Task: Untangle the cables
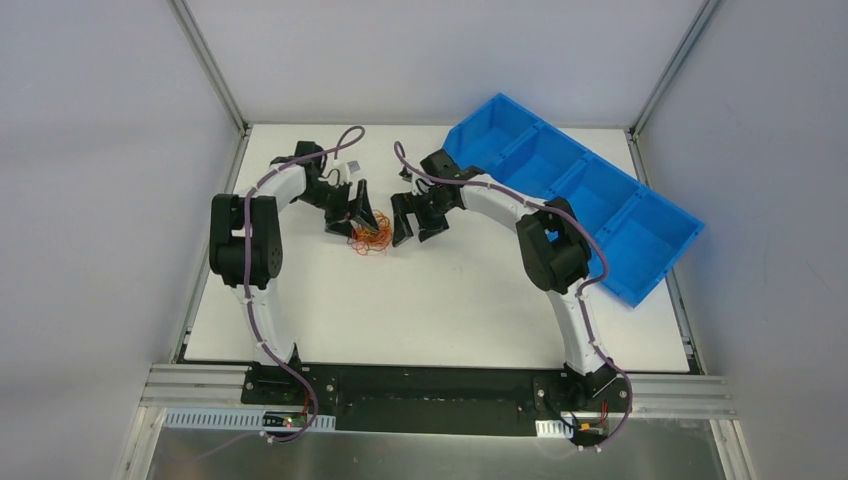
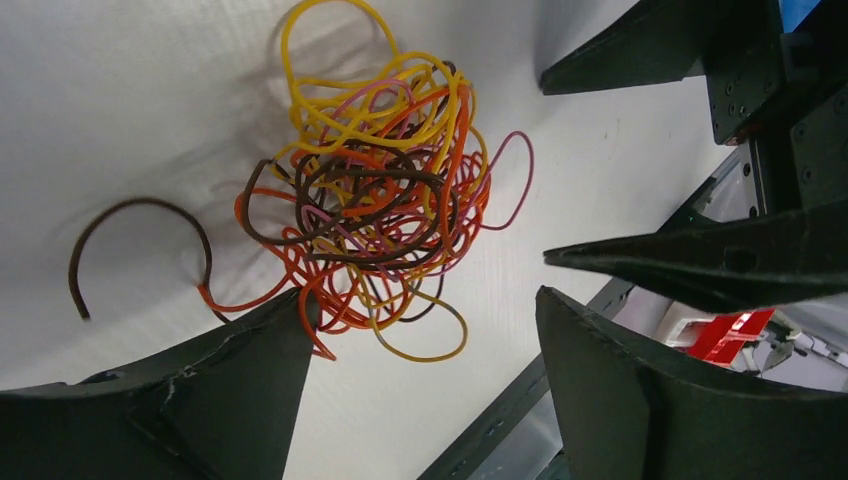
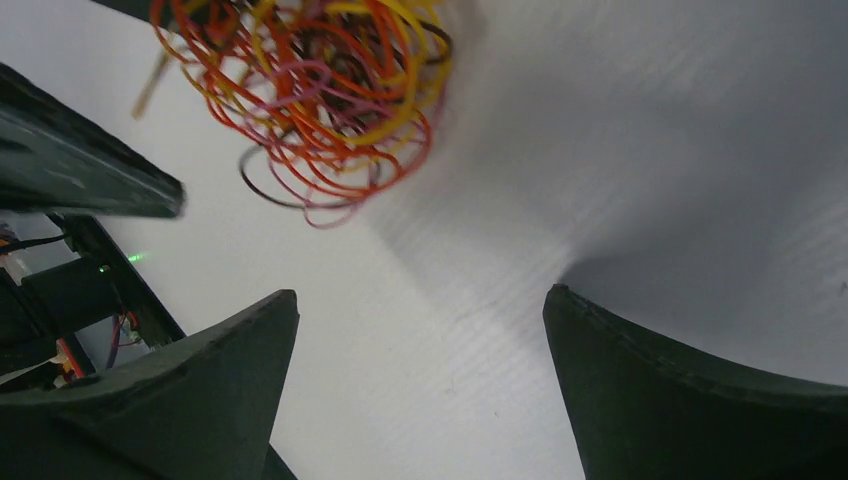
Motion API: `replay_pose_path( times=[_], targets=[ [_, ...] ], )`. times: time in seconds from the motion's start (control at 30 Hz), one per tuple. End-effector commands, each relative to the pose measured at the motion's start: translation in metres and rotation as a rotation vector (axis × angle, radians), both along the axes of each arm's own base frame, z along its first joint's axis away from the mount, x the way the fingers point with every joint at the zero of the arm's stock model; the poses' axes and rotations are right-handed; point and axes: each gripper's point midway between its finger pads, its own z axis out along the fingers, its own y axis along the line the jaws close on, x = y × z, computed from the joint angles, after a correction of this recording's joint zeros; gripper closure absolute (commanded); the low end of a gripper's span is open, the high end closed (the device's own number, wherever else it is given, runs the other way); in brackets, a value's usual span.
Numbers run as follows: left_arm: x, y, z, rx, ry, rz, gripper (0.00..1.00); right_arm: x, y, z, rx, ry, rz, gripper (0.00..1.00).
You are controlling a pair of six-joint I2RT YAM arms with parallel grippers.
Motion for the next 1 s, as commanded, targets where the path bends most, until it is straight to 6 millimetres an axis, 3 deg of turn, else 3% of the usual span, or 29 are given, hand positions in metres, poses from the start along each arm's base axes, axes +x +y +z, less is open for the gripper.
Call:
replay_pose_path(
  times=[0.0,0.13,0.3,0.47,0.67,0.83,0.9,0.97],
  targets=[
    [0.002,-0.017,-0.009,-0.056,0.015,-0.008,0.22,0.017,0.033,0.013,0.078,-0.061,-0.012,0.04],
    [0.003,-0.02,-0.008,-0.083,0.021,-0.009,0.37,0.017,0.049,0.01,0.094,-0.053,-0.022,0.07],
    [-0.003,-0.013,0.009,-0.049,-0.049,-0.006,0.51,0.022,0.048,-0.002,0.064,-0.06,-0.048,0.14],
    [0.011,0.006,0.013,0.041,-0.168,0.077,0.48,0.027,0.047,-0.007,0.076,-0.078,-0.074,0.27],
    [0.023,0.003,-0.005,0.048,-0.136,0.081,0.41,0.037,0.05,-0.008,0.09,-0.112,-0.09,0.37],
    [0.035,-0.015,-0.019,0.02,-0.127,0.066,0.41,0.041,0.053,-0.013,0.101,-0.119,-0.092,0.43],
    [0.034,-0.026,-0.021,0.0,-0.119,0.046,0.48,0.041,0.054,-0.014,0.103,-0.117,-0.091,0.54],
    [0.029,-0.035,-0.017,-0.024,-0.114,0.029,0.62,0.04,0.05,-0.012,0.094,-0.122,-0.077,0.78]
  ],
)
